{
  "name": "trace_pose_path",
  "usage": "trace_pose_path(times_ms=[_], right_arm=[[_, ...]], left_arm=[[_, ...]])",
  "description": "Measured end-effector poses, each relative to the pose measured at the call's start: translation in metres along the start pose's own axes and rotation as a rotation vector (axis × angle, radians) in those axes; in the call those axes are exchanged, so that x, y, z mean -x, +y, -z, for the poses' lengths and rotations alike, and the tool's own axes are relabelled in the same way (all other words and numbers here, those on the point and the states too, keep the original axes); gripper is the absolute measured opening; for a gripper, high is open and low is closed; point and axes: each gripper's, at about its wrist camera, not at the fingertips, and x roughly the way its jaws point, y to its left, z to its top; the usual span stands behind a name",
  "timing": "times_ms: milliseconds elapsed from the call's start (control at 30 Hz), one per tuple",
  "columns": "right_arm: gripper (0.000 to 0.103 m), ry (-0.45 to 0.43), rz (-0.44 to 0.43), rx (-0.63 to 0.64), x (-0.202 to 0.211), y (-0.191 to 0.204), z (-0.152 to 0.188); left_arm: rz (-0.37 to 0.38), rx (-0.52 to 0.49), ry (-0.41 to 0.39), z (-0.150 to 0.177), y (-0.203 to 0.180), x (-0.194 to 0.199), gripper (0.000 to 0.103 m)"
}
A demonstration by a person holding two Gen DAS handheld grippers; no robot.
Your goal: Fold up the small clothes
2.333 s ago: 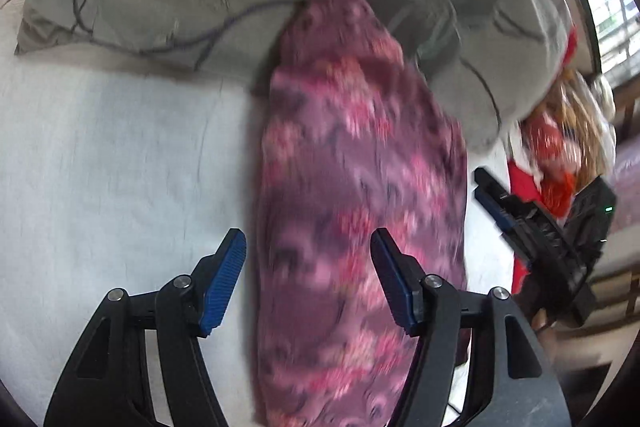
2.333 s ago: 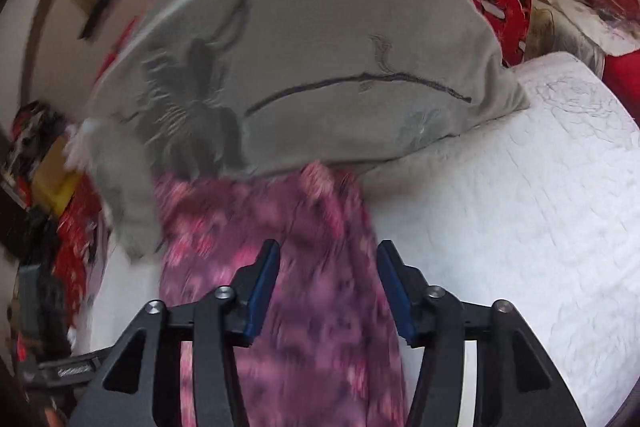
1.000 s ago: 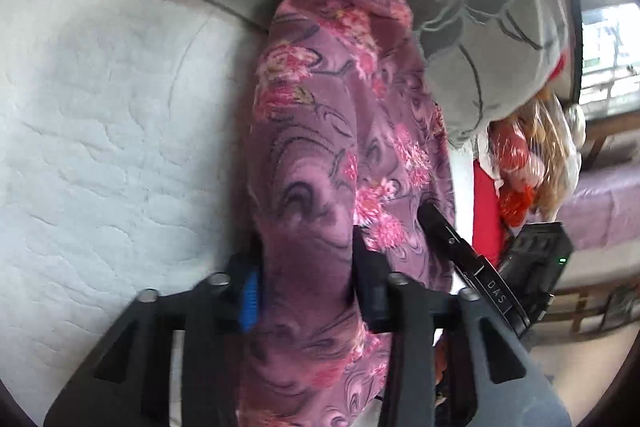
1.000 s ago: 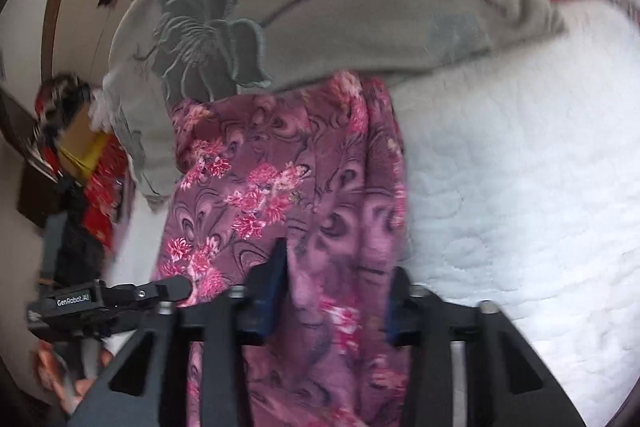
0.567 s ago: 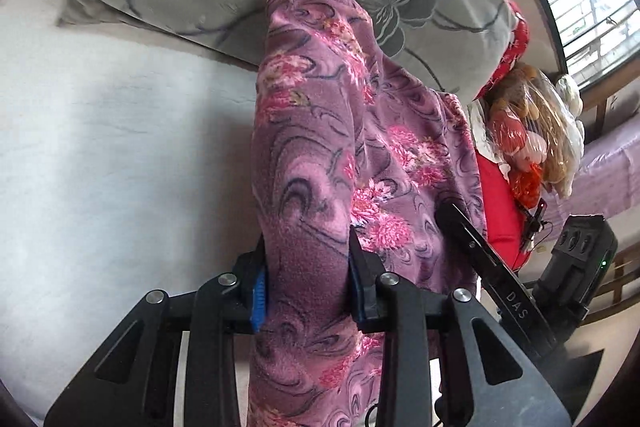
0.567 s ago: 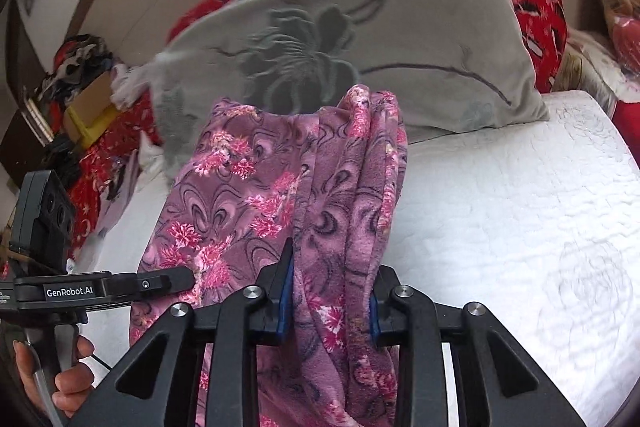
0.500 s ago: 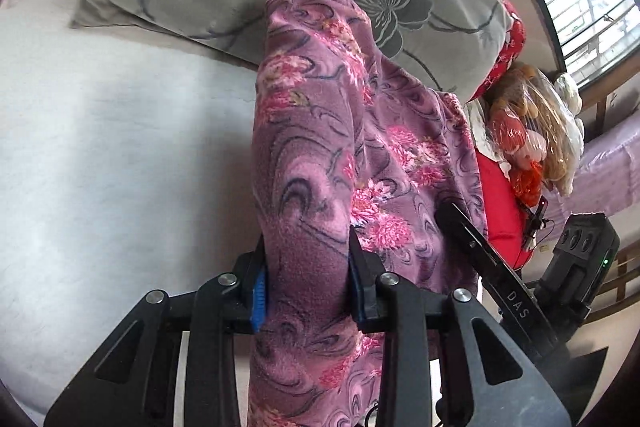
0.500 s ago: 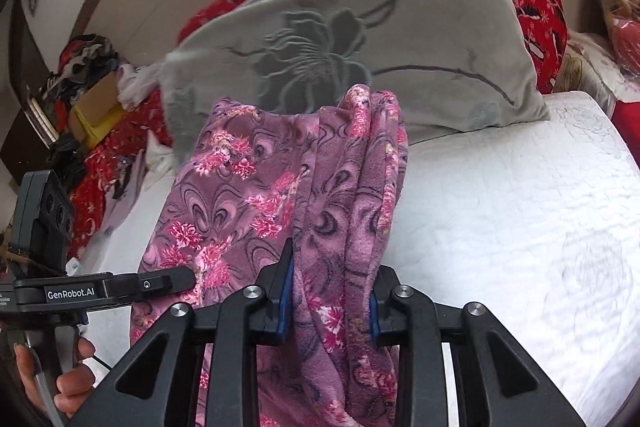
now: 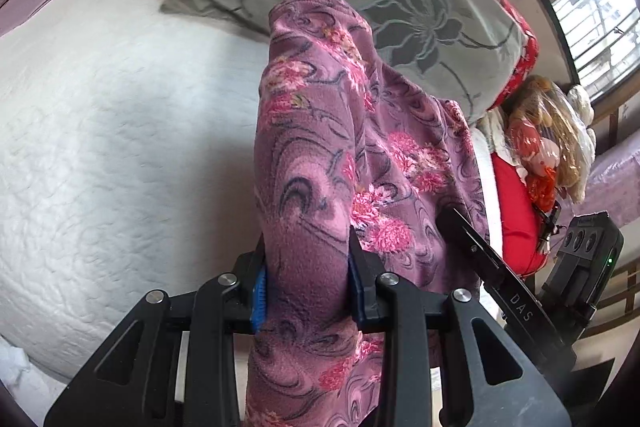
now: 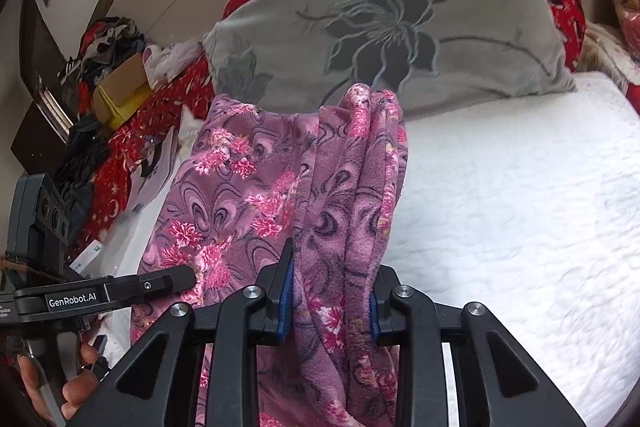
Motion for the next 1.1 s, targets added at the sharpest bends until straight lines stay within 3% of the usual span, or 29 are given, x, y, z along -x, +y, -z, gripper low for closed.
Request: trace_pose_path(times_ms=[167, 233, 267, 333, 400, 500, 600, 700, 767, 900, 1033, 1067, 1100], right_arm=[[0.029, 0.067, -0.008, -0.032, -0.030, 0.001, 0.022], [0.031, 0.147, 0.013, -0.068, -0.052, -0.010, 0.037], [0.036, 0.184, 0.038, -0.091, -0.063, -0.018, 0.045], [0.041, 0.154, -0.018, -0.147, -0.061, -0.032, 0.048], [0.042, 0.155, -0.025, -0.174, -0.055, -0.041, 0.042], [0.045, 0.078, 0.037, -0.152, -0.040, -0.045, 0.019], [0.045, 0.032, 0.001, -0.127, -0.044, -0.039, -0.003], [0.037, 0.011, -0.024, -0.048, -0.059, -0.026, -0.018], [0.022, 0.010, -0.017, 0.008, -0.073, -0.019, -0.020], [0.000, 0.115, 0.094, 0.018, -0.121, -0.039, -0.021], [0.001, 0.086, 0.079, -0.002, -0.108, -0.044, -0.032], [0.009, 0.076, 0.068, 0.001, -0.097, -0.043, -0.033], [0.009, 0.073, 0.031, 0.009, -0.087, -0.042, -0.031]], left_arm=[[-0.034, 0.046, 0.072, 0.017, 0.038, -0.024, 0.031], [-0.052, 0.078, 0.112, 0.022, 0.054, -0.041, 0.041], [-0.026, 0.100, 0.115, 0.023, 0.061, -0.043, 0.042], [0.022, 0.115, 0.117, 0.021, 0.068, -0.037, 0.042], [0.008, 0.069, 0.084, 0.014, 0.064, -0.023, 0.041], [-0.016, -0.003, -0.003, -0.005, 0.046, -0.010, 0.041], [-0.027, -0.066, -0.027, -0.023, 0.024, -0.020, 0.041], [-0.092, -0.111, -0.015, -0.041, 0.012, -0.051, 0.044], [-0.126, -0.111, -0.014, -0.050, 0.012, -0.071, 0.046], [-0.186, -0.140, -0.014, -0.063, 0.011, -0.091, 0.048], [-0.143, -0.140, 0.011, -0.063, 0.016, -0.069, 0.047], [-0.131, -0.150, -0.002, -0.058, 0.018, -0.056, 0.047], [-0.133, -0.169, -0.016, -0.049, 0.018, -0.045, 0.048]])
